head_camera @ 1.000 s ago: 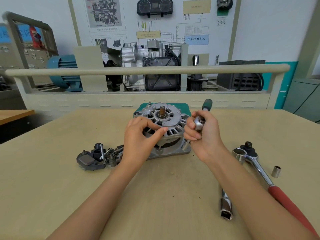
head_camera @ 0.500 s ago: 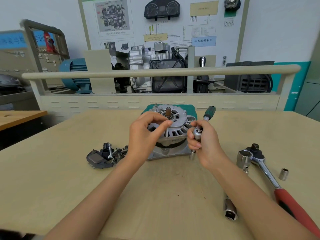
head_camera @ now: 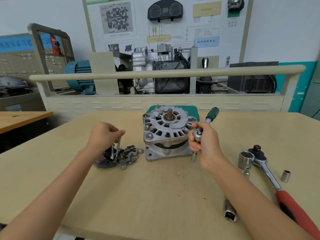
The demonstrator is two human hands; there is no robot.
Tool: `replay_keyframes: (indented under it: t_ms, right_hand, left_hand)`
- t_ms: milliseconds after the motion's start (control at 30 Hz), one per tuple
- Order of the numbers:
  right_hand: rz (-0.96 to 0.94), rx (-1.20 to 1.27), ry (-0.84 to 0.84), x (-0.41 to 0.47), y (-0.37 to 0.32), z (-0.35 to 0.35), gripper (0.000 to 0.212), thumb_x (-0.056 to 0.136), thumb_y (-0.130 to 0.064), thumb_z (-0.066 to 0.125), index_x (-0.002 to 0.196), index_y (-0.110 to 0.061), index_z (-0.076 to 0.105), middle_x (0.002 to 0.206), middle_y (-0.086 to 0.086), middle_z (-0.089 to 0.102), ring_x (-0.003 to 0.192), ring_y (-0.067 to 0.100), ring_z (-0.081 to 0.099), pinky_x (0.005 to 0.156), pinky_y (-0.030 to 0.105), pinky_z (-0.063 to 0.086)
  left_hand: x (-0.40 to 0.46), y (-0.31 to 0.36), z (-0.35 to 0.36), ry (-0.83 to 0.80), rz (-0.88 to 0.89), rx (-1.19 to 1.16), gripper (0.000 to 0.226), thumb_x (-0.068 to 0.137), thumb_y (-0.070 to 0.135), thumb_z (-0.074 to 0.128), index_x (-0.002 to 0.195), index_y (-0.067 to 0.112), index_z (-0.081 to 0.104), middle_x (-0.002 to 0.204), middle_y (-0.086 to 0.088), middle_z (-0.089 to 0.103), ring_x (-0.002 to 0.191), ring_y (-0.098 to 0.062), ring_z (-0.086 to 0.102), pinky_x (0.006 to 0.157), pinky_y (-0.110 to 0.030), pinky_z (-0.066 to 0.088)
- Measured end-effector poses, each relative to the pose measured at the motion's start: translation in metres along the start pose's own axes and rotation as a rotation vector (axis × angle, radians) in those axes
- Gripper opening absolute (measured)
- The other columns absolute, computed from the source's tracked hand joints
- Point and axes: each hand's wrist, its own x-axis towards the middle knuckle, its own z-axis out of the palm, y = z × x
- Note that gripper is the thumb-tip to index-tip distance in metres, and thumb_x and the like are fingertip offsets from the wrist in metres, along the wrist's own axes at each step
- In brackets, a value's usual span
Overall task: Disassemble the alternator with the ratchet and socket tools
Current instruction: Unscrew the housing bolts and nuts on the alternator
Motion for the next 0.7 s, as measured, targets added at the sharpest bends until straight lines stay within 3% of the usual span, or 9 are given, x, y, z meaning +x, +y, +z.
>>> replay_keyframes:
  t_ms: [67, 133, 200, 333, 433, 500, 567, 633, 700]
  right_hand:
    - [0.005, -0.014, 0.01, 0.0, 0.0, 0.0, 0.016, 0.096, -0.013, 0.033, 0.083, -0.011, 0.042, 0.039, 0.001, 0.042, 0.024, 0.008, 0.021, 0.034, 0.015, 0.014]
    - [0.008, -0.02, 0.018, -0.001, -0.001, 0.0, 0.014, 0.096, -0.014, 0.033, 0.085, -0.011, 0.042, 0.04, 0.002, 0.042, 0.025, 0.008, 0.021, 0.034, 0.015, 0.014]
    - [0.01, -0.019, 0.026, -0.001, -0.001, 0.0, 0.013, 0.096, -0.014, 0.033, 0.086, -0.011, 0.043, 0.04, 0.002, 0.042, 0.025, 0.007, 0.022, 0.033, 0.015, 0.014]
    - [0.011, -0.019, 0.029, -0.001, -0.001, 0.0, 0.014, 0.096, -0.013, 0.034, 0.087, -0.011, 0.043, 0.04, 0.001, 0.042, 0.025, 0.007, 0.022, 0.032, 0.014, 0.015]
    - [0.001, -0.025, 0.043, 0.0, -0.001, 0.0, 0.014, 0.096, -0.013, 0.034, 0.086, -0.01, 0.044, 0.04, 0.001, 0.042, 0.025, 0.007, 0.024, 0.032, 0.014, 0.016]
    - [-0.02, -0.024, 0.071, 0.001, 0.0, 0.0, 0.015, 0.095, -0.013, 0.036, 0.084, -0.01, 0.045, 0.039, 0.001, 0.041, 0.025, 0.007, 0.024, 0.032, 0.014, 0.016]
    - [-0.044, -0.013, 0.105, 0.002, 0.0, 0.001, 0.015, 0.094, -0.012, 0.036, 0.083, -0.01, 0.046, 0.038, 0.001, 0.04, 0.026, 0.007, 0.024, 0.031, 0.015, 0.016]
    - [-0.053, -0.007, 0.109, 0.003, 0.001, 0.0, 0.016, 0.095, -0.012, 0.035, 0.083, -0.01, 0.046, 0.037, 0.0, 0.04, 0.026, 0.007, 0.024, 0.031, 0.015, 0.016]
    - [-0.054, -0.012, 0.096, 0.004, 0.001, -0.001, 0.016, 0.095, -0.012, 0.035, 0.084, -0.009, 0.046, 0.036, 0.0, 0.04, 0.026, 0.007, 0.024, 0.032, 0.014, 0.015]
  left_hand:
    - [0.002, -0.004, 0.003, -0.025, 0.049, 0.239, 0.029, 0.084, 0.036, 0.067, 0.074, 0.009, 0.068, 0.063, -0.004, 0.064, 0.059, -0.018, 0.057, 0.055, -0.026, 0.045]
    - [0.003, -0.007, 0.006, -0.049, 0.054, 0.421, 0.028, 0.083, 0.045, 0.064, 0.076, 0.019, 0.066, 0.071, -0.001, 0.064, 0.078, -0.023, 0.059, 0.074, -0.032, 0.048]
    - [0.004, -0.009, 0.008, -0.066, 0.048, 0.58, 0.026, 0.082, 0.051, 0.062, 0.079, 0.026, 0.065, 0.086, 0.0, 0.066, 0.098, -0.026, 0.052, 0.084, -0.034, 0.038]
    - [0.001, -0.012, 0.012, -0.083, 0.061, 0.654, 0.029, 0.084, 0.051, 0.06, 0.096, 0.027, 0.068, 0.112, -0.003, 0.064, 0.112, -0.029, 0.047, 0.092, -0.035, 0.034]
    - [-0.003, -0.004, 0.019, -0.018, 0.179, 0.21, 0.032, 0.093, 0.037, 0.052, 0.112, 0.015, 0.066, 0.122, -0.005, 0.062, 0.116, -0.023, 0.052, 0.092, -0.029, 0.037]
    - [-0.006, 0.013, 0.024, -0.07, 0.143, -0.209, 0.038, 0.098, 0.035, 0.039, 0.126, 0.016, 0.057, 0.131, -0.001, 0.056, 0.122, -0.015, 0.048, 0.095, -0.025, 0.032]
    - [-0.004, 0.034, 0.033, -0.172, 0.073, -0.425, 0.043, 0.1, 0.037, 0.028, 0.136, 0.02, 0.046, 0.139, 0.0, 0.048, 0.127, -0.012, 0.042, 0.106, -0.029, 0.029]
    - [-0.002, 0.054, 0.042, -0.245, -0.016, -0.561, 0.043, 0.1, 0.038, 0.026, 0.135, 0.021, 0.045, 0.14, -0.001, 0.046, 0.127, -0.014, 0.043, 0.111, -0.035, 0.028]
    - [-0.003, 0.067, 0.048, -0.313, -0.083, -0.705, 0.035, 0.1, 0.035, 0.031, 0.116, 0.022, 0.058, 0.128, -0.007, 0.058, 0.111, -0.019, 0.057, 0.103, -0.039, 0.039]
